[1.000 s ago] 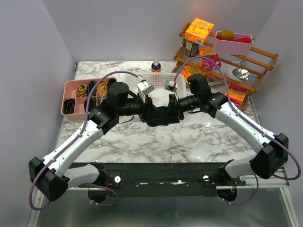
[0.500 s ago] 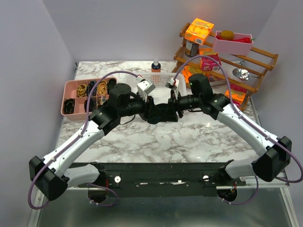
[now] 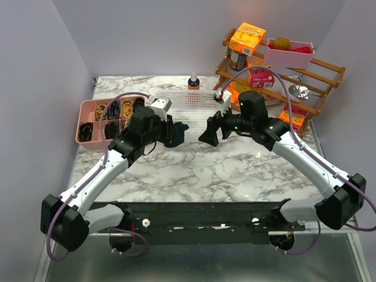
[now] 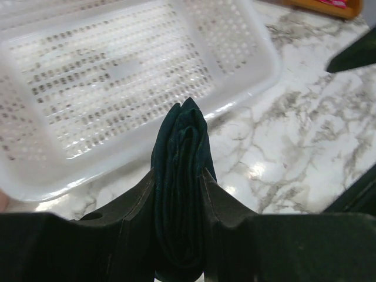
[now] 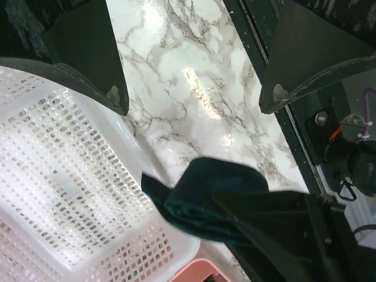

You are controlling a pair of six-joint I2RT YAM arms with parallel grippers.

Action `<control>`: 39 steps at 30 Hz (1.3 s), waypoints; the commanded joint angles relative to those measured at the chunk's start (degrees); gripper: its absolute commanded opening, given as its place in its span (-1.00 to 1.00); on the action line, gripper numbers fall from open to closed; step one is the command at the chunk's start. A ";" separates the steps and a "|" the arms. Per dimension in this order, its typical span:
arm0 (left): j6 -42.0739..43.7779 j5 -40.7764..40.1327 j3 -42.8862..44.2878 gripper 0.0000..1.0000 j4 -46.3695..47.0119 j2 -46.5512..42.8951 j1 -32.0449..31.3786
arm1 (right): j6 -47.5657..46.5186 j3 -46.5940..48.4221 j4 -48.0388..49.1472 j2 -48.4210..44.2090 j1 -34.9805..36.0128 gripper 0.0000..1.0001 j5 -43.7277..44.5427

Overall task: Roll the ties
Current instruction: Place the tie in the storage box.

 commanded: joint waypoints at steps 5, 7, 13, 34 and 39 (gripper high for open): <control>-5.53 -6.06 -2.34 -0.98 8.34 -1.67 12.61 | 2.06 -1.92 2.20 0.32 0.24 1.00 1.34; -6.41 -6.24 -1.82 -0.98 9.92 -1.14 14.56 | 2.23 -2.19 2.46 0.67 0.24 1.00 0.99; -7.55 -8.52 0.55 -0.98 12.39 2.02 19.05 | 2.32 -2.89 2.90 1.73 0.24 1.00 -0.33; -8.78 -11.60 0.91 -1.00 10.02 11.87 26.88 | 2.67 -4.56 3.08 4.80 0.24 1.00 -2.62; -8.87 -11.86 0.03 -1.00 10.64 12.65 27.14 | 2.76 -4.48 2.99 5.33 0.24 1.00 -2.71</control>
